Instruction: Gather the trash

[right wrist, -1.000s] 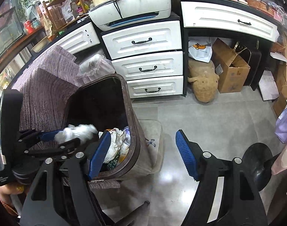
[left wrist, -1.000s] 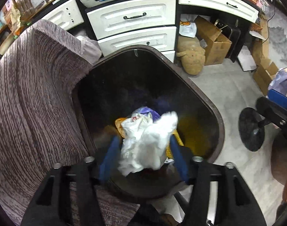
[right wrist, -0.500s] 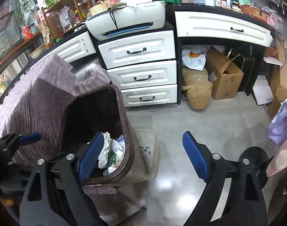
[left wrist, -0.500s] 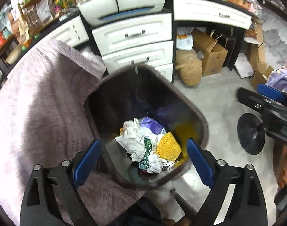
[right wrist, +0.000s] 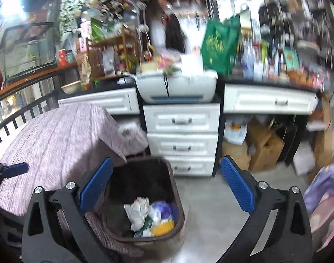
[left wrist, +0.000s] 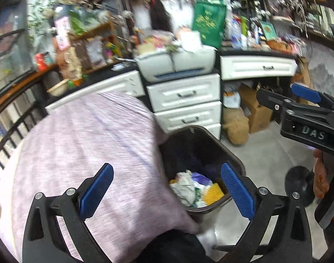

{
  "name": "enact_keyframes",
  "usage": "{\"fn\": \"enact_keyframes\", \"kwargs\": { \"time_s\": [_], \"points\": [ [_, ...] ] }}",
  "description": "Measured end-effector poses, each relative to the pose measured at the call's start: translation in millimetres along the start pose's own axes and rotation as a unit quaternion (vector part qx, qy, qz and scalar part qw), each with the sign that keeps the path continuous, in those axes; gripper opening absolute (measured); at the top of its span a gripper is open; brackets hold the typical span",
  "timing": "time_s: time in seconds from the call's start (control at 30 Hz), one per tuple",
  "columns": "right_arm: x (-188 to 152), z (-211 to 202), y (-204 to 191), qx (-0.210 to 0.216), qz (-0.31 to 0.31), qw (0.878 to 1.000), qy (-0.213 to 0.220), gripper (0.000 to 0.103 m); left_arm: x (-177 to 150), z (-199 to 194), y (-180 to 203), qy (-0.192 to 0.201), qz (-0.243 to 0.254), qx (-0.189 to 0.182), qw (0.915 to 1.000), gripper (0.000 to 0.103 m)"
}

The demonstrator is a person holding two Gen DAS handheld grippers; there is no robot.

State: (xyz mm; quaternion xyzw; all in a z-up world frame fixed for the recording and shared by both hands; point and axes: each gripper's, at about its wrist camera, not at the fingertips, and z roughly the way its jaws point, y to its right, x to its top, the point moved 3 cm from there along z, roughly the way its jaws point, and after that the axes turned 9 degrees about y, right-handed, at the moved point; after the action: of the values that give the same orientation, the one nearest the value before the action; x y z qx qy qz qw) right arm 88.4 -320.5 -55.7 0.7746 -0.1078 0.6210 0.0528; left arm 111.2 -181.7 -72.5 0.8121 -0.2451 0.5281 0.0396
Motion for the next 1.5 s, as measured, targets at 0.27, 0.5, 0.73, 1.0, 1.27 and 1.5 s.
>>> {"fn": "enact_keyframes", "kwargs": {
  "time_s": [0.27, 0.5, 0.73, 1.0, 1.27, 1.5],
  "points": [
    [22, -44, -54, 0.095, 0.014, 0.995, 0.037, 0.097, -7, -64, -59, 0.036, -0.036, 0.071, 0.9962, 0.098],
    [19, -89, -104, 0.135, -0.015, 0.989, 0.056, 0.097, -24, -118, -109, 0.056, -0.102, 0.132, 0.9844, 0.098],
    [18, -125, -136, 0.173, -0.012, 0.983, 0.069, 0.097, -34, -163, -135, 0.091, -0.128, 0.183, 0.9705, 0.098],
    [8, -148, -154, 0.168, -0.023, 0.982, 0.084, 0.097, -39, -190, -148, 0.133, -0.163, 0.192, 0.9587, 0.098],
    [3, -146, -148, 0.163, -0.011, 0.983, 0.081, 0.097, -41, -192, -142, 0.137, -0.153, 0.187, 0.9606, 0.098],
    [1, -134, -136, 0.148, 0.01, 0.987, 0.065, 0.097, -46, -189, -146, 0.131, -0.15, 0.194, 0.9606, 0.098]
  ]
}}
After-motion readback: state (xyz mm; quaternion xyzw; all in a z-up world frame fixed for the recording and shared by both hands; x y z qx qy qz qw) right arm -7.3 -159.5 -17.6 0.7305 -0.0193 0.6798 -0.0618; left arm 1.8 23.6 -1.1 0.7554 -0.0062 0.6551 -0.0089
